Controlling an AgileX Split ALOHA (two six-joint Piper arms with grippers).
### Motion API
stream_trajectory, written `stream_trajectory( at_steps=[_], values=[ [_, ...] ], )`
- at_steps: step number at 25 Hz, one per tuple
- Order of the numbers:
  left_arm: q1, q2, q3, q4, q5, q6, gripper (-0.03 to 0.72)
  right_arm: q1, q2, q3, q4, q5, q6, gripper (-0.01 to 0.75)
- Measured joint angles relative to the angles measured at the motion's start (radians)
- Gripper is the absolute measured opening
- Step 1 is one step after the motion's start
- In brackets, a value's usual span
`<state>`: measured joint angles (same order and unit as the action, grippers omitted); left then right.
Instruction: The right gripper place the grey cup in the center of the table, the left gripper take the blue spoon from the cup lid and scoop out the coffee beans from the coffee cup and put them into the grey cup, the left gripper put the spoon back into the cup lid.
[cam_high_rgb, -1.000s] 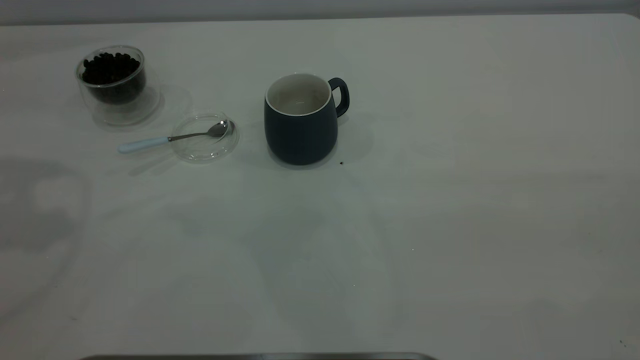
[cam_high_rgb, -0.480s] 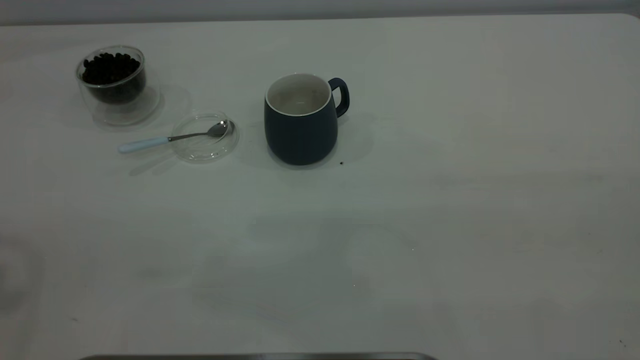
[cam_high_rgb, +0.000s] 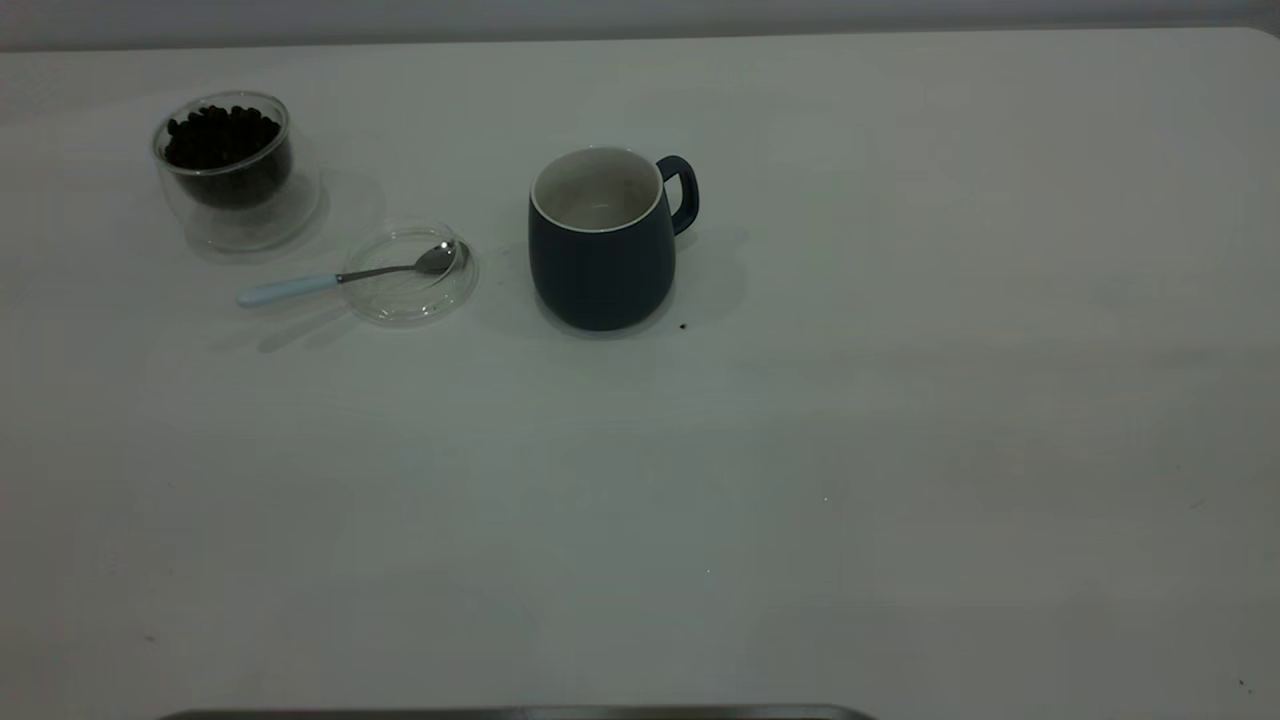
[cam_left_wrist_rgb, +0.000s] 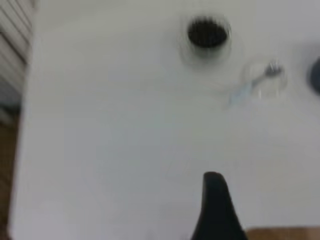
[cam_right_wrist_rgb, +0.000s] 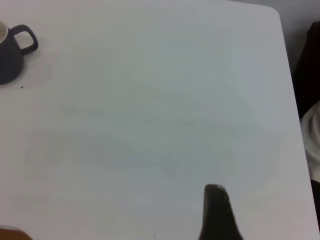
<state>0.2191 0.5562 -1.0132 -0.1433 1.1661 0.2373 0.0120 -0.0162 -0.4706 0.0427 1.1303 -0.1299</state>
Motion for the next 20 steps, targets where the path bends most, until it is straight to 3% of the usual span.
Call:
stream_trajectory(
  at_steps=[5, 10, 20],
  values=[
    [-0.072, -0.175, 0.003, 0.079, 0.0, 0.065, 0.58, 0.0, 0.0, 0.0, 0.0, 0.0, 0.0, 0.459],
    [-0.154, -0.248, 0.075, 0.071, 0.0, 0.012, 0.578, 0.0, 0.0, 0.0, 0.0, 0.0, 0.0, 0.459],
    [-0.188, -0.445, 0.49, 0.065, -0.076, -0.15, 0.576, 0.0, 0.0, 0.0, 0.0, 0.0, 0.0, 0.459]
  ],
)
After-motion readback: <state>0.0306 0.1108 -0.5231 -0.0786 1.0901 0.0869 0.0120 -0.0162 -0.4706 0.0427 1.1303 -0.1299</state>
